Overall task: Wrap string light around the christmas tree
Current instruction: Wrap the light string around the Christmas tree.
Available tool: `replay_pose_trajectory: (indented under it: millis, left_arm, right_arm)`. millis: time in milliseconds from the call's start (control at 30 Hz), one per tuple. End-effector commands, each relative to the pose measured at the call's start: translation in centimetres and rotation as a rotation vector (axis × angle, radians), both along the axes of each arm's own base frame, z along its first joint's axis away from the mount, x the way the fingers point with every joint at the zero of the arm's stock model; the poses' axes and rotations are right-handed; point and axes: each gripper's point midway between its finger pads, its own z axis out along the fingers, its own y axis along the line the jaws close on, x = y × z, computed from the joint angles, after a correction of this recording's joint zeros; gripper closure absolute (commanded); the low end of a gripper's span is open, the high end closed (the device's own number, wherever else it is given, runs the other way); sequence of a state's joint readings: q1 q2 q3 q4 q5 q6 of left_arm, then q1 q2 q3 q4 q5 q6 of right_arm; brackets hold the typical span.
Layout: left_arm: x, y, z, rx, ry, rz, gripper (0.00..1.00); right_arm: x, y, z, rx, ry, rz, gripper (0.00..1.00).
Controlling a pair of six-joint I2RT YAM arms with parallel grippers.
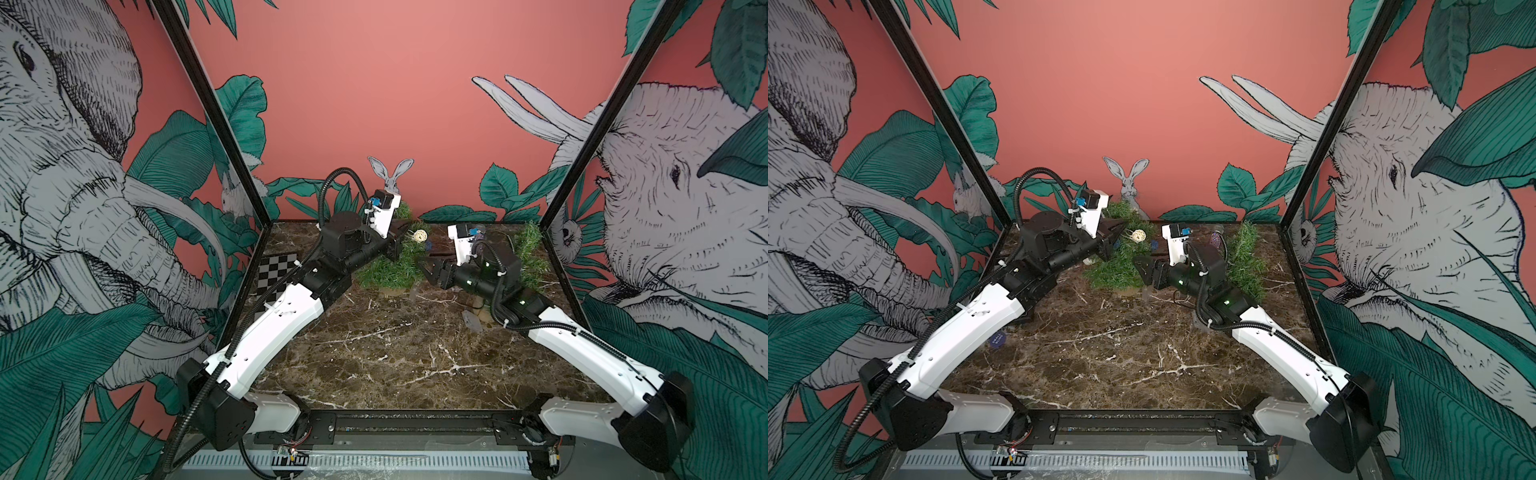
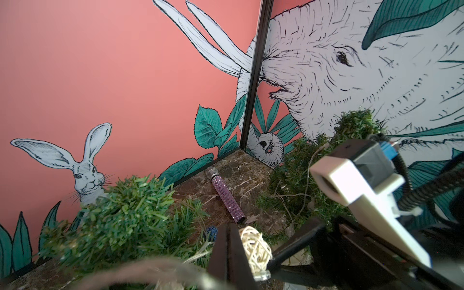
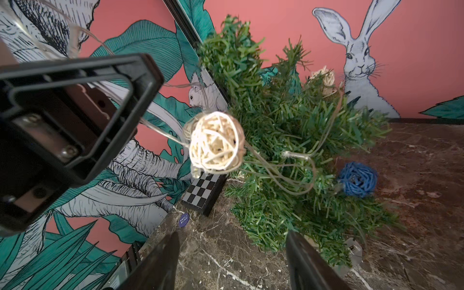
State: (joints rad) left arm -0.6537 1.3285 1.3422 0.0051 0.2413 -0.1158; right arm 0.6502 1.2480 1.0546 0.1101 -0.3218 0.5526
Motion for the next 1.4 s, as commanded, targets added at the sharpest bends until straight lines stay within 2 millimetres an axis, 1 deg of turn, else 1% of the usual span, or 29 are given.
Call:
replay_pose_trajectory:
  millis: [0, 200, 367, 500, 633, 767, 867, 933, 1033, 1133, 1200, 1267, 1367]
  left_arm:
    - [-1.1, 0.2, 2.0, -0.036, -0.030, -0.030, 1.00]
    - [-1.1, 0.1, 1.5, -0.021, -0.023, -0.035, 1.00]
    - [-1.0, 0.0, 1.1, -0.011, -0.019, -0.038, 1.00]
    - [-1.1, -0.1, 1.0, -0.009, -0.016, -0.046, 1.00]
    - [-1.2, -0.1, 0.8, -0.006, -0.012, -0.049, 1.00]
    - [-1.2, -0.1, 0.6, 0.001, -0.010, -0.048, 1.00]
    - [-0.8, 0.3, 0.2, 0.022, -0.013, -0.017, 1.00]
    - [-0.3, 0.9, 0.2, 0.045, -0.021, 0.020, 1.00]
    - [0.2, 1.8, 0.8, 0.077, -0.042, 0.053, 1.00]
    - [0.2, 2.9, 1.3, 0.103, -0.059, 0.070, 1.00]
    - [-0.4, 3.4, 1.8, 0.090, -0.061, 0.058, 1.00]
    - [-1.3, 3.7, 1.9, 0.080, -0.055, 0.043, 1.00]
    - [-2.4, 4.4, 1.3, 0.062, -0.023, 0.040, 1.00]
  right_arm:
    - [0.6, 0.9, 3.6, 0.092, -0.064, 0.037, 0.33]
    - [1.1, 1.2, 5.4, 0.170, -0.074, 0.058, 0.37]
    - [1.1, 1.2, 5.9, 0.206, -0.065, 0.067, 0.38]
    - [1.7, 1.0, 6.3, 0.239, -0.063, 0.057, 0.39]
    - [2.2, 1.2, 7.1, 0.291, -0.053, 0.066, 0.48]
    - [2.3, 1.4, 7.1, 0.315, -0.039, 0.080, 0.65]
    - [2.3, 1.1, 6.5, 0.308, -0.030, 0.071, 0.77]
    - [2.3, 0.8, 5.6, 0.296, -0.015, 0.058, 0.80]
    - [2.4, -0.5, 4.3, 0.268, -0.005, 0.024, 0.84]
    - [3.6, -2.9, 3.9, 0.260, -0.003, -0.055, 0.87]
    - [4.7, -3.8, 3.9, 0.260, 0.003, -0.091, 0.89]
    - [5.7, -3.7, 3.9, 0.252, 0.009, -0.094, 0.91]
    - [7.1, -3.2, 4.7, 0.228, -0.018, -0.091, 0.91]
